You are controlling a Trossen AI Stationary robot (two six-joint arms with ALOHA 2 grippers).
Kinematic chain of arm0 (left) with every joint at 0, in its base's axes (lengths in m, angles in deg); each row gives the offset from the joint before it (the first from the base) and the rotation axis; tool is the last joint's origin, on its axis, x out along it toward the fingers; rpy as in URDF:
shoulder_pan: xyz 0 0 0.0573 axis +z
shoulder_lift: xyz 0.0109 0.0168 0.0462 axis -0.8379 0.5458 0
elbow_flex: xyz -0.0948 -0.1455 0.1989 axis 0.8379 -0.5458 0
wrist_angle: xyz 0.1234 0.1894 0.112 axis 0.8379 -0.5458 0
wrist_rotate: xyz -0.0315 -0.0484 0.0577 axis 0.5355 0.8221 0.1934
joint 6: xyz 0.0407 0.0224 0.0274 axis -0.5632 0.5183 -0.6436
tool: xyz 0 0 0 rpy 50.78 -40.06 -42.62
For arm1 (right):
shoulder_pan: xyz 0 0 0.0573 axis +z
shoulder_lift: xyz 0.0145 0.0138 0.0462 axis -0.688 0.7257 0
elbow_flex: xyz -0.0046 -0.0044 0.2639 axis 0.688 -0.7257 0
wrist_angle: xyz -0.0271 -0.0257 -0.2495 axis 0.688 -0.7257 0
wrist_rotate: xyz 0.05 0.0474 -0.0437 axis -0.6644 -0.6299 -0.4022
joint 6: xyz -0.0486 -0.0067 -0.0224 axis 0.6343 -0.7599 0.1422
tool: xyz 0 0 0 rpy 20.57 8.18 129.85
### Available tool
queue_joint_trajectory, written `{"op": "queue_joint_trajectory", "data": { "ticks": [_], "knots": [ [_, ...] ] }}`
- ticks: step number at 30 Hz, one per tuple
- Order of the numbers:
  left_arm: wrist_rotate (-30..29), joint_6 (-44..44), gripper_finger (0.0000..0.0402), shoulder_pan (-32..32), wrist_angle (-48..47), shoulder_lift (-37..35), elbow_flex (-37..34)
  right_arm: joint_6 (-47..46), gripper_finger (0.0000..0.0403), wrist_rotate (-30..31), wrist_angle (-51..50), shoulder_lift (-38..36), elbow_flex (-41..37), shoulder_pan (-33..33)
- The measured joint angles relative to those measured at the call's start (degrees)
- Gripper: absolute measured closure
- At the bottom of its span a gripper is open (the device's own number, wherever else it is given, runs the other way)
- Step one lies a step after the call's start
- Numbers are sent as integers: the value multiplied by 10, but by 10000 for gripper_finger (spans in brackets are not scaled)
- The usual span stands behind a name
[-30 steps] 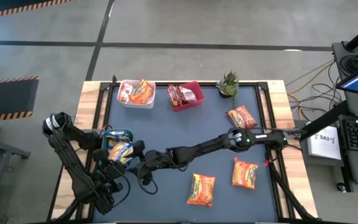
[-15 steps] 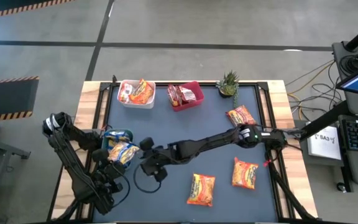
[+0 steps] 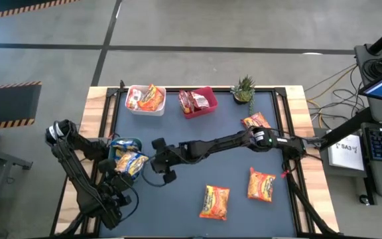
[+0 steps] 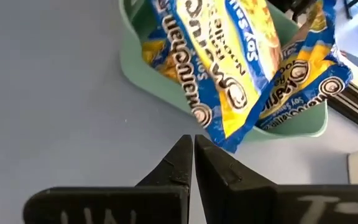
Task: Sort Maruchan noodles
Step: Stack the blue noodle pack on top of the blue noodle pack
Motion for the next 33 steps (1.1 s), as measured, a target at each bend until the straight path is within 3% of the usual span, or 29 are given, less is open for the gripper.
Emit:
{"op": "queue_joint_trajectory", "data": {
  "ticks": [9,25,33],
  "knots": [
    [0,0,401,0,0,0,0,-14,394,-36,64,7,-12,-9],
    [2,-5,401,0,22,0,0,-19,394,-30,174,35,-11,-13],
    [6,-5,394,0,31,0,0,-19,394,-31,183,35,-11,-14]
  ]
}}
